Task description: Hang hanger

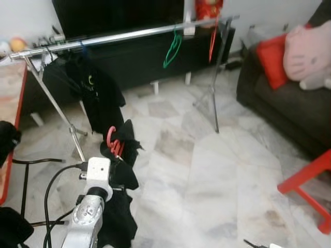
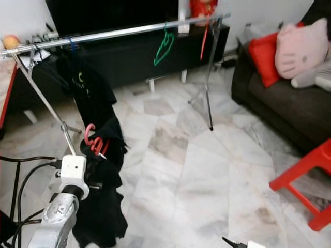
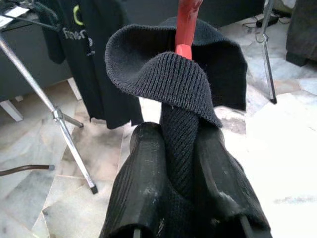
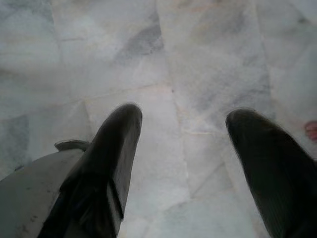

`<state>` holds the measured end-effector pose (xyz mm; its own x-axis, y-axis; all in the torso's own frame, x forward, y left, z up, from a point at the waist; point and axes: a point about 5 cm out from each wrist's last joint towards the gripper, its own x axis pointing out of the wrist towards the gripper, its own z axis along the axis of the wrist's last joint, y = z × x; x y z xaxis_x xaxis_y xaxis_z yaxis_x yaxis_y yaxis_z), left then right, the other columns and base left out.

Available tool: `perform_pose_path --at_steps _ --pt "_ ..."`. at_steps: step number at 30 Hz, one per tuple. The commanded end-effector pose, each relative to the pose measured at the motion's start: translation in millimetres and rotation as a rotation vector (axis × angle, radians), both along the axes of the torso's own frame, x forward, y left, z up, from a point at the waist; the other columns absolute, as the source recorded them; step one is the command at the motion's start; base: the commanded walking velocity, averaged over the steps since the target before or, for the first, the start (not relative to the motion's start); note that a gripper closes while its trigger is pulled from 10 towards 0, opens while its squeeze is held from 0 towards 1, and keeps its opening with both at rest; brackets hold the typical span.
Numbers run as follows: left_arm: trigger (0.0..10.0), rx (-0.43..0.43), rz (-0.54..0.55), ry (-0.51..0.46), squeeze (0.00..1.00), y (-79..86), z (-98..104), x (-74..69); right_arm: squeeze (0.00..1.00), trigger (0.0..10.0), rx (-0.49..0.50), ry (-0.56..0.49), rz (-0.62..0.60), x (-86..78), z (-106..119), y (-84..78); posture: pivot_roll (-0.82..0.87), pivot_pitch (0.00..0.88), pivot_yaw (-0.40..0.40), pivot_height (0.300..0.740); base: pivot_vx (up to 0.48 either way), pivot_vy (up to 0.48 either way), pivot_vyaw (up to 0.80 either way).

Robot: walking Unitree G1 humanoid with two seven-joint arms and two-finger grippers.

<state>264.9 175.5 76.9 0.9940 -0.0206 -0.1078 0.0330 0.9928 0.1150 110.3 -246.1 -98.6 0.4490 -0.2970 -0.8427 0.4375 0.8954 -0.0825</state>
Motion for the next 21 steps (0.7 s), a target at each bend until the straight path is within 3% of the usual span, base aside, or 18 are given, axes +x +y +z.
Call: perform_pose_path --at_steps 1,21 --pt "10.0 0.017 0.011 -0.047 0.0 5.7 9.8 1.6 0.0 10.0 0.007 -0.001 -0.012 -0.8 -0.7 1.6 -0.03 0.0 0.004 0.74 -0.326 0.0 0.0" --pt "10.0 0.018 -0.019 -0.032 0.0 0.4 8.5 2.3 0.0 10.0 -0.007 -0.012 0.0 -0.5 -0.3 2.2 -0.04 0.0 0.01 0.74 -0.305 0.0 0.0"
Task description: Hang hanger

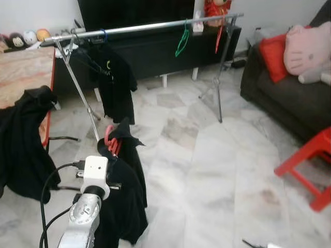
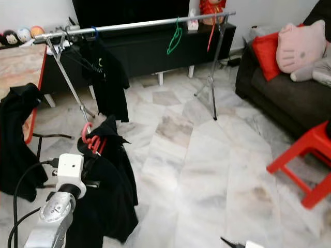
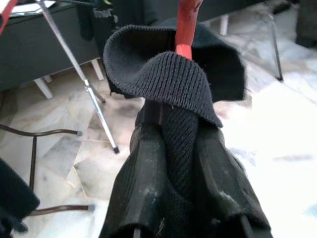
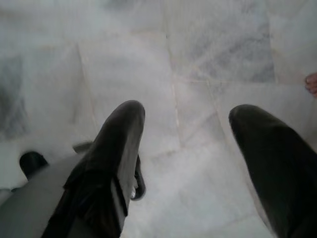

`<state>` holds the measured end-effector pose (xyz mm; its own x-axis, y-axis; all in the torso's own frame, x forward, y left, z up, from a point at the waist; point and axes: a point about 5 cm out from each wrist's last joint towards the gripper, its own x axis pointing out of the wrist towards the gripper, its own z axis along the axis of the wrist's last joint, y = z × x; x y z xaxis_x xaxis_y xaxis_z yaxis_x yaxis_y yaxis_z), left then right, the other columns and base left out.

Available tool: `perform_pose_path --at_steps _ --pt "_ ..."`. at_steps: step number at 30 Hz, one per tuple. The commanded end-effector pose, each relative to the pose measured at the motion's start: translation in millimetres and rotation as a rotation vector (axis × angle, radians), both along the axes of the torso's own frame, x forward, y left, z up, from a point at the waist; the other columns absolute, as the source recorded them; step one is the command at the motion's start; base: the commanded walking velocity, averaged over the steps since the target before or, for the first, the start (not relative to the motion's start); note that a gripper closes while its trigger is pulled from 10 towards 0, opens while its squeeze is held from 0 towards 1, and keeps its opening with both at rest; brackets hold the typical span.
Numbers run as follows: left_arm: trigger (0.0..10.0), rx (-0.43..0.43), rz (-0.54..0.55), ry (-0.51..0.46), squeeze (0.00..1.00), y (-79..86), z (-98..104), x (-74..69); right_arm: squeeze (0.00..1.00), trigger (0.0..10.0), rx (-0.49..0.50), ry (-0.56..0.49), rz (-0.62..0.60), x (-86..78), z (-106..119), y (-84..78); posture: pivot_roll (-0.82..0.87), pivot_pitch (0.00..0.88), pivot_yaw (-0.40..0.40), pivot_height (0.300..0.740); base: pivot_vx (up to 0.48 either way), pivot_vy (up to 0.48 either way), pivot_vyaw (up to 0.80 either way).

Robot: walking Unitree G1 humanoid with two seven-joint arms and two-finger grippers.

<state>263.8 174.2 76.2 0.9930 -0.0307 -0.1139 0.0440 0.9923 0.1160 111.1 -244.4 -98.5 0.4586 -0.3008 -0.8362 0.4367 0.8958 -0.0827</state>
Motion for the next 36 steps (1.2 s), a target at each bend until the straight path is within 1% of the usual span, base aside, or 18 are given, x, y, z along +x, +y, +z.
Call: perform_pose_path --at_steps 1,4,7,12,14,17,18,20,22,25,26,27,28,29,31,33,34,36 --pt "10.0 0.02 -0.014 -0.035 0.0 1.1 9.0 3.7 0.0 10.0 -0.003 -0.006 0.001 -0.9 -0.1 0.4 -0.04 0.0 0.01 0.74 0.0 0.0 0.0" --pt "10.0 0.033 -0.03 -0.021 0.0 -0.5 7.1 4.6 0.0 10.0 -0.011 -0.018 0.011 -0.1 0.5 0.6 -0.05 0.0 0.013 0.74 0.0 0.0 0.0" --pt "10.0 0.066 -0.072 -0.011 0.0 -5.5 5.5 6.0 0.0 10.0 -0.023 -0.034 0.002 0.4 1.3 -0.1 -0.05 0.0 0.013 0.74 0.0 0.0 0.0" --pt "10.0 0.069 -0.113 0.015 0.0 -11.1 2.5 7.7 0.0 10.0 -0.042 -0.056 0.028 1.7 2.8 -0.3 -0.05 0.0 0.01 0.74 0.0 0.0 0.0" --pt "10.0 0.091 -0.162 0.043 0.0 -17.3 -1.8 8.6 0.0 10.0 -0.055 -0.086 0.037 2.6 4.2 0.1 -0.06 0.0 0.01 0.74 0.0 0.0 0.0" --pt "10.0 0.103 -0.191 0.055 0.0 -22.6 -3.4 11.6 0.0 10.0 -0.064 -0.104 0.047 3.6 5.2 0.2 -0.07 0.0 0.01 0.74 0.0 0.0 0.0" --pt "10.0 0.105 -0.203 0.057 0.0 -24.7 -3.4 12.8 0.0 10.0 -0.096 -0.172 0.048 21.3 14.9 -10.2 -0.07 0.0 0.011 0.74 0.0 0.0 0.0" --pt "10.0 0.107 -0.226 0.059 0.0 -28.5 -2.9 15.0 0.0 10.0 -0.155 -0.287 0.055 49.8 34.5 -27.8 -0.07 0.0 0.013 0.74 0.0 0.0 0.0" --pt "10.0 0.124 -0.274 0.059 0.0 -34.2 -1.0 18.5 0.0 10.0 -0.203 -0.392 0.072 66.7 50.4 -37.0 -0.08 0.0 0.02 0.74 0.0 0.0 0.0" --pt "10.0 0.134 -0.299 0.059 0.0 -35.5 -0.4 20.1 0.0 10.0 -0.22 -0.441 0.084 71.9 56.6 -38.6 -0.09 0.0 0.024 0.74 0.0 0.0 0.0" --pt "10.0 0.141 -0.316 0.058 0.0 -36.0 0.3 21.9 0.0 10.0 -0.234 -0.492 0.096 76.8 63.2 -39.9 -0.09 0.0 0.029 0.74 0.0 0.0 0.0" --pt "10.0 0.147 -0.324 0.057 0.0 -36.2 0.9 23.1 0.0 10.0 -0.242 -0.52 0.114 80.1 67.4 -40.1 -0.1 0.0 0.033 0.74 0.0 0.0 0.0" --pt "10.0 0.147 -0.324 0.057 0.0 -36.2 0.9 23.1 0.0 10.0 -0.242 -0.52 0.114 80.1 67.4 -40.1 -0.1 0.0 0.033 0.74 0.0 0.0 0.0" --pt "10.0 0.15 -0.339 0.054 0.0 -37.4 2.3 26.0 0.0 10.0 -0.25 -0.57 0.158 86.9 75.1 -39.2 -0.11 0.0 0.04 0.74 0.0 0.0 0.0" --pt "10.0 0.15 -0.364 0.048 0.0 -39.9 5.0 28.3 0.0 10.0 -0.253 -0.625 0.206 93.2 84.2 -37.3 -0.11 0.0 0.044 0.74 0.0 0.0 0.0" --pt "10.0 0.139 -0.415 0.042 0.0 -46.2 8.2 27.7 0.0 10.0 -0.272 -0.709 0.312 100.5 100.3 -32.6 -0.12 0.0 0.046 0.74 0.0 0.0 0.0" --pt "10.0 0.139 -0.415 0.042 0.0 -46.2 8.2 27.7 0.0 10.0 -0.272 -0.709 0.312 100.5 100.3 -32.6 -0.12 0.0 0.046 0.74 0.0 0.0 0.0" --pt "10.0 0.128 -0.494 0.038 0.0 -56.0 10.2 25.9 0.0 10.0 -0.234 -0.816 0.405 108.8 121.0 -21.2 -0.12 0.0 0.048 0.74 0.0 0.0 0.0"
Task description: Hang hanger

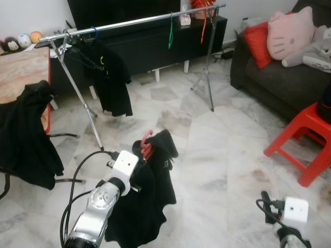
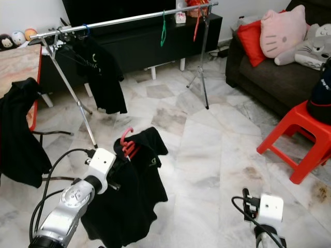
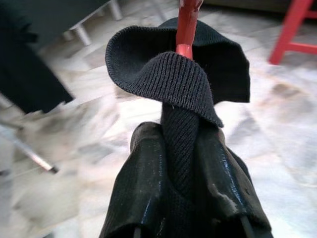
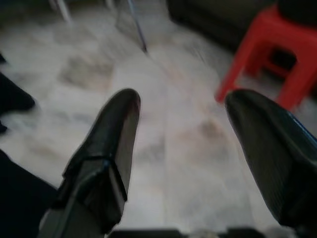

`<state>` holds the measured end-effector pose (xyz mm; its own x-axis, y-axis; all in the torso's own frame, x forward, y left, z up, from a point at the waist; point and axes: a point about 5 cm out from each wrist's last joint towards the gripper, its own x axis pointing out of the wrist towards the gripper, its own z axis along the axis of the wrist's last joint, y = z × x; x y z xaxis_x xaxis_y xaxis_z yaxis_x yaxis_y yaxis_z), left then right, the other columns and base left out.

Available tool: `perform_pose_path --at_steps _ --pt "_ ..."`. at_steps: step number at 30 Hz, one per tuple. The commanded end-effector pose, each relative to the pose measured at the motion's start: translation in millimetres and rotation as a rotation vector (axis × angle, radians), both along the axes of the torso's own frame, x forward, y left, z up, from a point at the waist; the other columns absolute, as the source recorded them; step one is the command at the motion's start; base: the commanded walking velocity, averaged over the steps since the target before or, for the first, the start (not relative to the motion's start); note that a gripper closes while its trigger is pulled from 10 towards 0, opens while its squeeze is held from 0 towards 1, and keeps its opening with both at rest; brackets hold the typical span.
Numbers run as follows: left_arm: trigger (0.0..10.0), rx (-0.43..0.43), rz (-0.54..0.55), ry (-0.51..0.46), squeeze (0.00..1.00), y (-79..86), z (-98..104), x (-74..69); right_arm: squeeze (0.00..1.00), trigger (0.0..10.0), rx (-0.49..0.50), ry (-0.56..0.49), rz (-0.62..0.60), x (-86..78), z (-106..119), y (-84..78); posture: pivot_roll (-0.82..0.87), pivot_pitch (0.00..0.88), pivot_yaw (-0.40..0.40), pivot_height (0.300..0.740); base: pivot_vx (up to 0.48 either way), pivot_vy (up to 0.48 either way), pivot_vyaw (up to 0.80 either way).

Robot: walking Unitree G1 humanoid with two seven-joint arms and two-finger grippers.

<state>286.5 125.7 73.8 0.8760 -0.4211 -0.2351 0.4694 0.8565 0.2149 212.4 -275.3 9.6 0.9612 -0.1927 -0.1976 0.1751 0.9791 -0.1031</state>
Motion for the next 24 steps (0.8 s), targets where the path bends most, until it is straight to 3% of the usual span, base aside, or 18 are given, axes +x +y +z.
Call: perform_pose_path --at_steps 1,2,6,7,8,12,16,24 --pt "10.0 -0.018 -0.062 -0.05 0.0 -7.4 12.6 3.1 0.0 10.0 0.01 -0.052 0.083 7.5 13.0 9.7 -0.12 0.0 0.048 0.74 0.0 0.0 0.0" --pt "10.0 -0.018 -0.082 -0.054 0.0 -9.9 14.5 4.3 0.0 10.0 -0.002 -0.077 0.181 11.4 22.7 19.4 -0.12 0.0 0.048 0.74 0.0 0.0 0.0" --pt "10.0 -0.027 -0.109 -0.066 0.0 -13.5 19.7 8.8 0.0 10.0 -0.01 -0.112 0.387 17.0 42.7 45.1 -0.12 0.0 0.045 0.74 0.0 0.0 0.0" --pt "10.0 -0.038 -0.127 -0.076 0.0 -15.9 23.9 11.4 0.0 10.0 0.001 -0.116 0.49 19.5 52.8 58.5 -0.12 0.0 0.038 0.74 0.0 0.0 0.0" --pt "10.0 -0.038 -0.127 -0.076 0.0 -15.9 23.9 11.4 0.0 10.0 0.001 -0.116 0.49 19.5 52.8 58.5 -0.12 0.0 0.038 0.74 0.0 0.0 0.0" --pt "10.0 -0.055 -0.17 -0.094 0.0 -21.9 31.6 14.3 0.0 10.0 0.004 -0.078 0.714 16.0 65.4 86.0 -0.11 0.0 0.022 0.74 0.0 0.0 0.0" --pt "10.0 -0.07 -0.212 -0.106 0.0 -28.5 37.3 14.3 0.0 10.0 -0.031 -0.071 0.729 16.4 67.6 89.0 -0.11 0.0 0.015 0.74 0.0 0.0 0.0" --pt "10.0 -0.088 -0.347 -0.093 0.0 -40.9 44.2 7.5 0.0 10.0 -0.097 -0.047 0.567 26.8 74.5 71.7 -0.12 0.0 0.008 0.74 0.0 0.0 0.0"
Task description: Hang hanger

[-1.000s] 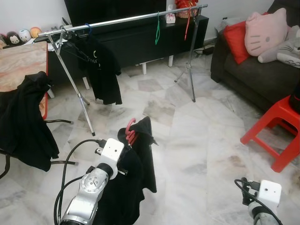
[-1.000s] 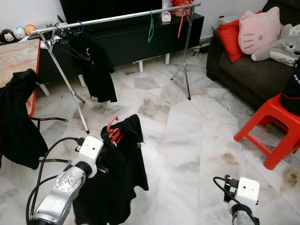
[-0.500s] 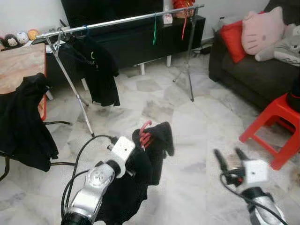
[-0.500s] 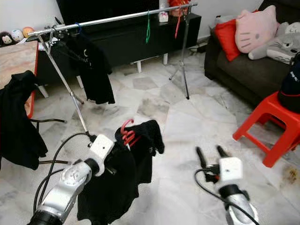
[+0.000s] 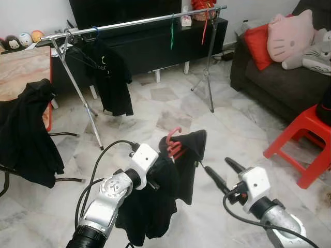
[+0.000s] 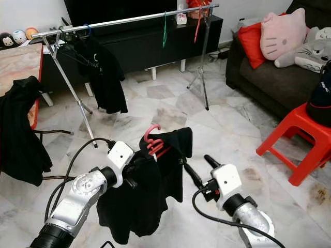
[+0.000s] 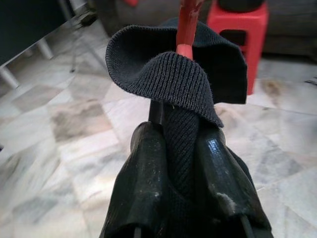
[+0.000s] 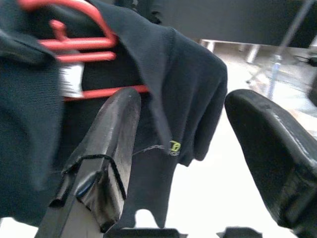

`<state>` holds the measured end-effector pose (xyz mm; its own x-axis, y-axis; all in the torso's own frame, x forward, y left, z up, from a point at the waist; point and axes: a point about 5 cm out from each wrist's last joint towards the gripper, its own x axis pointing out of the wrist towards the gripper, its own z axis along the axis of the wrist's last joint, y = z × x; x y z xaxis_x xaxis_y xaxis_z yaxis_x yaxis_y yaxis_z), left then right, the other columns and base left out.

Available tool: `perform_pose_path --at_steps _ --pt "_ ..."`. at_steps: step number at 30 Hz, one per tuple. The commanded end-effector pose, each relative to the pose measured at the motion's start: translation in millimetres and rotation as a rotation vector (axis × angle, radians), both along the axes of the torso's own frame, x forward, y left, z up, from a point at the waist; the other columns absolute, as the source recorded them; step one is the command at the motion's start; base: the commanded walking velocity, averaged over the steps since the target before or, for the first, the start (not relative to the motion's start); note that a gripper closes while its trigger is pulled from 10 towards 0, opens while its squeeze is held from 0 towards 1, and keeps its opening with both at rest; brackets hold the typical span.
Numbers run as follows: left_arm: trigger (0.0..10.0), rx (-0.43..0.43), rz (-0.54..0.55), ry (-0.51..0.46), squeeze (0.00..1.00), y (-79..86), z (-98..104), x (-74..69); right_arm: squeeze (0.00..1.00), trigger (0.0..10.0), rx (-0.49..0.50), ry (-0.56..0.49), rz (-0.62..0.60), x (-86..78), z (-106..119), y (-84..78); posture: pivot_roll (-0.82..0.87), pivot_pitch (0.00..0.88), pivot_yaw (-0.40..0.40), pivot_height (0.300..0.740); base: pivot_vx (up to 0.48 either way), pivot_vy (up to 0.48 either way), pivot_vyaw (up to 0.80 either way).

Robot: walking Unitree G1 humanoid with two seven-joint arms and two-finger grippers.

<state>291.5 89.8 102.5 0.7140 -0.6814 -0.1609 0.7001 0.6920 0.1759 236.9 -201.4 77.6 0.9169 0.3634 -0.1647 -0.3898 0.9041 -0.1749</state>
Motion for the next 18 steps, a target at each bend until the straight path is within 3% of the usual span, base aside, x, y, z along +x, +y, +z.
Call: perform_pose_path --at_steps 1,14,18 --pt "10.0 -0.016 -0.042 -0.054 0.0 -5.3 15.6 2.5 0.0 10.0 -0.031 -0.011 -0.035 3.3 6.4 -3.7 -0.12 0.0 0.006 0.74 0.0 0.0 0.0" --pt "10.0 -0.002 -0.08 -0.063 0.0 -8.5 22.7 1.3 0.0 10.0 -0.098 0.055 -0.061 9.1 -0.2 -10.2 -0.11 0.0 -0.002 0.74 0.0 0.0 0.0" --pt "10.0 -0.012 -0.104 -0.074 0.0 -11.9 28.9 -0.1 0.0 10.0 -0.095 0.087 0.02 4.5 -2.4 -6.4 -0.11 0.0 -0.005 0.74 0.0 0.0 0.0"
